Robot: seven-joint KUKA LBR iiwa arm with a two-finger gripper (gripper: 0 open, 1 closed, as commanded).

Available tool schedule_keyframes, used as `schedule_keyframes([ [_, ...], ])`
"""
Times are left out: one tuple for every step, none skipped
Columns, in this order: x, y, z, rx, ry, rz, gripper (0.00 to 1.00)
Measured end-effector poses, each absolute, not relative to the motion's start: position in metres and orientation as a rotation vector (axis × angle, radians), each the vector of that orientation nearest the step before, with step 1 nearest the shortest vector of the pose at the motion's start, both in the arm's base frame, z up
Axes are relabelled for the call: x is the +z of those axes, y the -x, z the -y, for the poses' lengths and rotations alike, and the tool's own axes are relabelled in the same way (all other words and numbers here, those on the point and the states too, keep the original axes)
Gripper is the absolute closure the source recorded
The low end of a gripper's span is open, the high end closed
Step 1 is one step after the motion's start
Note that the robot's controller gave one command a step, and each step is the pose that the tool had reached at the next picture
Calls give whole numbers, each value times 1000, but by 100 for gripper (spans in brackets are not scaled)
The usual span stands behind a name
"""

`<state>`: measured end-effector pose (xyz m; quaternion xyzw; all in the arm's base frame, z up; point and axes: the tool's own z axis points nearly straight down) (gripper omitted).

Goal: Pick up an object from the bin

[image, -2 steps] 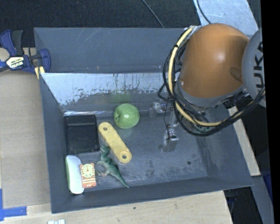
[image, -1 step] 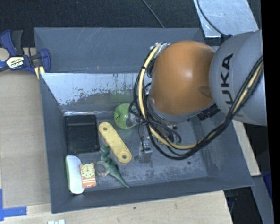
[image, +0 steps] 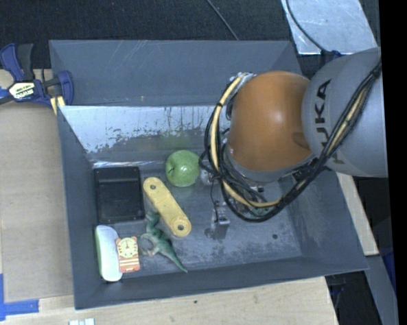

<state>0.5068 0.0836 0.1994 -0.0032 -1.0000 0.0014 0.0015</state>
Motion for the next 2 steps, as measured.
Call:
schedule_keyframes([
  [313, -508, -146, -14, -81, 3167, 0],
  [191, -513, -127, 2, -47, 3141, 0],
])
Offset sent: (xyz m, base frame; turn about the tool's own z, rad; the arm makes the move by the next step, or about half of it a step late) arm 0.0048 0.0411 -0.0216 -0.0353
